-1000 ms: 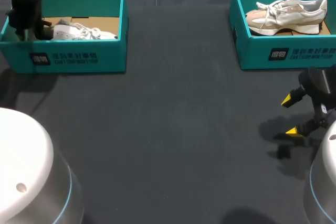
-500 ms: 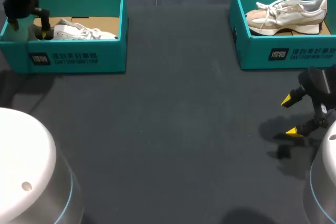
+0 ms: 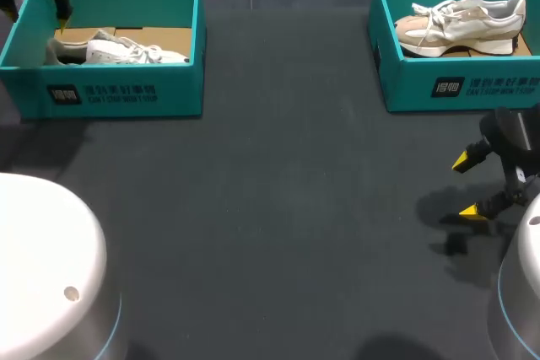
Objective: Take the shoe out of the shoebox, open the shoe tongue, remove and reinsert the insole, then place the shoe into the shoebox
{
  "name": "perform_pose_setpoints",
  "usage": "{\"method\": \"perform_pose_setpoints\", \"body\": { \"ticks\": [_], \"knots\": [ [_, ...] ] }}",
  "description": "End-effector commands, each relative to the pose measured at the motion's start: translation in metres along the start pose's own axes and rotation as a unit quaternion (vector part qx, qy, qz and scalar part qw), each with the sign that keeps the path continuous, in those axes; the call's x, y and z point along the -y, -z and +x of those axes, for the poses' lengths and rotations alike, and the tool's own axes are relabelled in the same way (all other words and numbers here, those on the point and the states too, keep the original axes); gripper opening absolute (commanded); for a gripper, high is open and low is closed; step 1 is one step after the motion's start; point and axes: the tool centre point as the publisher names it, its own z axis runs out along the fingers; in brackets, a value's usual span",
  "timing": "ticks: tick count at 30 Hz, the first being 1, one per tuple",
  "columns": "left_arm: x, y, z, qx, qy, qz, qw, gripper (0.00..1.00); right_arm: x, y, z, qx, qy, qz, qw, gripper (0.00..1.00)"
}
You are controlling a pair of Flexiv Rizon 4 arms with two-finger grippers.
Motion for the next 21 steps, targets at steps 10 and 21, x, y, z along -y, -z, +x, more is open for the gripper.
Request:
{"method": "perform_pose_setpoints", "body": {
  "ticks": [10,21],
  "knots": [
    [0.023,0.061,0.005,-0.003,0.006,-0.018,1.000,1.00,0.000,0.000,0.002,0.001,0.000,0.001,1.000,1.00],
    [0.025,0.074,0.004,0.006,-0.003,-0.025,1.000,1.00,0.000,0.000,0.002,0.001,0.000,0.001,1.000,1.00]
  ]
}}
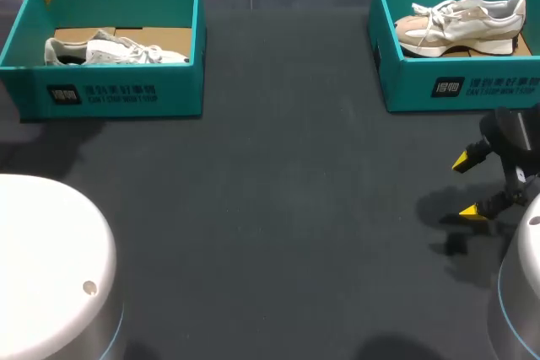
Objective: Take the shoe out of the shoebox, open the shoe tongue, remove and reinsert the insole, then place the shoe into the shoebox
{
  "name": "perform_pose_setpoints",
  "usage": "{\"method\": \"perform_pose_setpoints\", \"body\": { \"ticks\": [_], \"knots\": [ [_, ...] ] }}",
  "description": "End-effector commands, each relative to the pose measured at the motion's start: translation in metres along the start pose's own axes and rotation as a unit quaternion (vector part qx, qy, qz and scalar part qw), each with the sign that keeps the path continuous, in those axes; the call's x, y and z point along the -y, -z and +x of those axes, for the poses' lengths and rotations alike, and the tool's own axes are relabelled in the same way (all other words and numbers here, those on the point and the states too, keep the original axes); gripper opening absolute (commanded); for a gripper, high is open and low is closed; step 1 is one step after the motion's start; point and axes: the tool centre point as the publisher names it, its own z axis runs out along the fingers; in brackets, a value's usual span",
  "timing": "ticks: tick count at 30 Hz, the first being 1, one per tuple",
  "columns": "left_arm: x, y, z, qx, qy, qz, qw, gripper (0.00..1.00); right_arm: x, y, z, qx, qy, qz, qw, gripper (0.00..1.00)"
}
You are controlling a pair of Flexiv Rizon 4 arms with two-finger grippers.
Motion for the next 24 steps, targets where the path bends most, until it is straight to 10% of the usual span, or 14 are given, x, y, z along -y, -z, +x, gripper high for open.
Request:
{"method": "perform_pose_setpoints", "body": {
  "ticks": [1,24],
  "knots": [
    [0.002,0.000,0.002,0.001,-0.001,-0.002,1.000,1.00,0.000,0.000,0.002,0.001,0.000,0.001,1.000,1.00],
    [0.002,0.000,0.002,0.001,-0.001,-0.002,1.000,1.00,-0.048,0.104,-0.122,0.101,-0.190,0.153,0.964,1.00]
  ]
}}
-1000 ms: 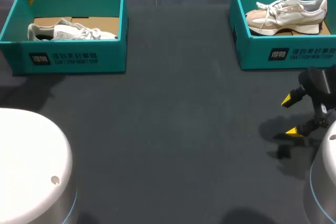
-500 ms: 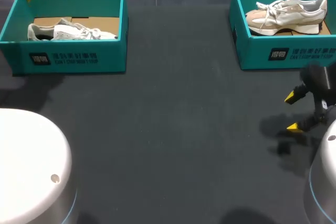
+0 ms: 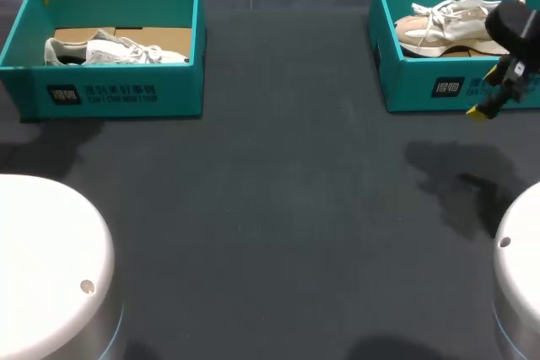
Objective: Take the shoe out of the shoebox, open the shoe tongue, remove and reinsert the insole, then place the shoe into the shoebox
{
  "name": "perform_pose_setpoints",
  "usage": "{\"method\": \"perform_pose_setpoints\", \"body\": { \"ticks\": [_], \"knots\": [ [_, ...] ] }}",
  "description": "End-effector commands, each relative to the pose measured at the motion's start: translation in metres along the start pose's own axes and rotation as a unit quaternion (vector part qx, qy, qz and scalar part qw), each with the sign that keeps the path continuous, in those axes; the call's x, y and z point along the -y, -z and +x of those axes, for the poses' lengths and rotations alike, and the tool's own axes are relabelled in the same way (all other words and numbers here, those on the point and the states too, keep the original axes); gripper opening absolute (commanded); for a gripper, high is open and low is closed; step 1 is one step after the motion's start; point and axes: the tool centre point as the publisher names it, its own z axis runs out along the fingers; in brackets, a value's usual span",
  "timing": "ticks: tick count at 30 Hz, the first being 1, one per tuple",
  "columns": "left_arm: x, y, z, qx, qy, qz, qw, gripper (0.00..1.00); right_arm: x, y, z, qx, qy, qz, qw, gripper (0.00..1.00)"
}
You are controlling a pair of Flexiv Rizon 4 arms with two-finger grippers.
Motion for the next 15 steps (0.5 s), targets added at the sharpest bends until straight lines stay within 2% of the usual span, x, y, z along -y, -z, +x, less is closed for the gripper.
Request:
{"method": "perform_pose_setpoints", "body": {
  "ticks": [1,13,15],
  "knots": [
    [0.001,0.000,0.000,-0.001,-0.001,-0.001,1.000,1.00,-0.010,0.004,-0.009,0.004,0.004,0.076,0.997,1.00],
    [0.001,0.000,0.000,-0.001,-0.001,-0.001,1.000,1.00,-0.010,0.004,-0.009,0.004,0.004,0.076,0.997,1.00],
    [0.001,0.000,0.000,-0.001,-0.001,-0.001,1.000,1.00,-0.005,0.008,-0.033,0.013,-0.054,0.089,0.994,1.00]
  ]
}}
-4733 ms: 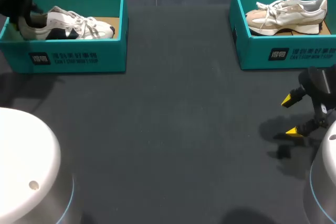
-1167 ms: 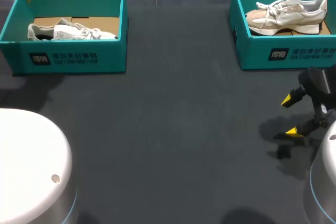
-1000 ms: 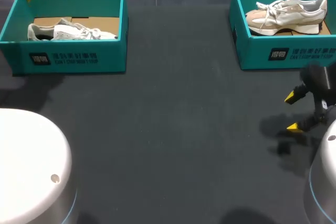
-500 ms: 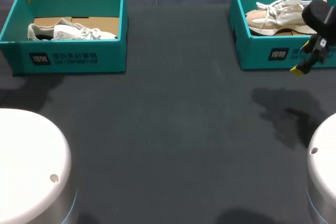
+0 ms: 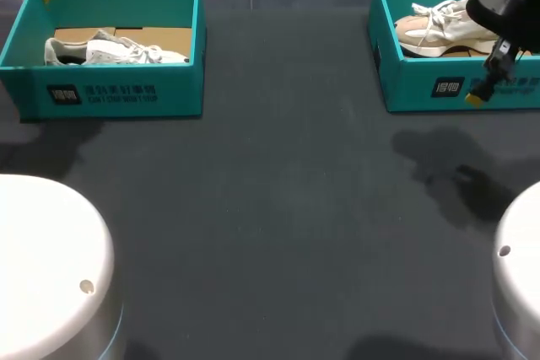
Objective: Take the shoe out of the shoebox, open the shoe tongue, remove and reinsert the insole, then place the shoe into the shoebox
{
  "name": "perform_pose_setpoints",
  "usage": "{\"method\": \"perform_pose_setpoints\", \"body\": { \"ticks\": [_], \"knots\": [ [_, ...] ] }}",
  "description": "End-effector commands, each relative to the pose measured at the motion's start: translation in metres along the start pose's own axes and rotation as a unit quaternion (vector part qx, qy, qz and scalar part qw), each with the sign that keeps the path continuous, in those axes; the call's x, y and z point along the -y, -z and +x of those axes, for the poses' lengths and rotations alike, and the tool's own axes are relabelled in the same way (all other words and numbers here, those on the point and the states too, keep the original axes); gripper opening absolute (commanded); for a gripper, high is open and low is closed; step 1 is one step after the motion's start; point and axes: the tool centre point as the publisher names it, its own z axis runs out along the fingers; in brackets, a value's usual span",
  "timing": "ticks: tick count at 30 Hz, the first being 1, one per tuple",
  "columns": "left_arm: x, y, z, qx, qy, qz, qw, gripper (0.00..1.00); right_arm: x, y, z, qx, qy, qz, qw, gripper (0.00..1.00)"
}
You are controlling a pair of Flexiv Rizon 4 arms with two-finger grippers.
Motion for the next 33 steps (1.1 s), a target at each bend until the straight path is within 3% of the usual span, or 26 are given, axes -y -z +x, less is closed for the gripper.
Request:
{"method": "perform_pose_setpoints", "body": {
  "ticks": [1,3,8,14,27,29,31,33],
  "knots": [
    [0.001,0.000,0.000,0.000,0.000,-0.001,1.000,1.00,0.007,0.005,-0.035,0.015,-0.069,0.018,0.997,1.00],
    [0.001,0.000,0.000,0.000,0.000,-0.001,1.000,1.00,0.009,0.012,-0.061,0.016,-0.114,0.016,0.993,1.00],
    [0.001,0.000,0.000,0.000,0.000,-0.001,1.000,1.00,0.004,0.025,-0.126,0.046,-0.170,0.071,0.982,1.00],
    [0.001,0.000,0.000,0.000,0.000,-0.001,1.000,1.00,-0.001,0.034,-0.191,0.055,-0.230,0.045,0.971,1.00],
    [0.001,0.000,0.000,0.000,0.000,-0.001,1.000,1.00,-0.001,0.034,-0.191,0.055,-0.230,0.045,0.971,1.00],
    [0.001,0.000,0.000,0.000,0.000,-0.001,1.000,1.00,-0.002,0.031,-0.204,0.072,-0.283,0.086,0.953,1.00],
    [0.001,0.000,0.000,0.000,0.000,-0.001,1.000,1.00,-0.007,0.029,-0.223,0.085,-0.333,0.091,0.935,1.00],
    [0.001,0.000,0.000,0.000,0.000,-0.001,1.000,1.00,-0.016,0.027,-0.240,0.100,-0.348,0.100,0.927,1.00]
  ]
}}
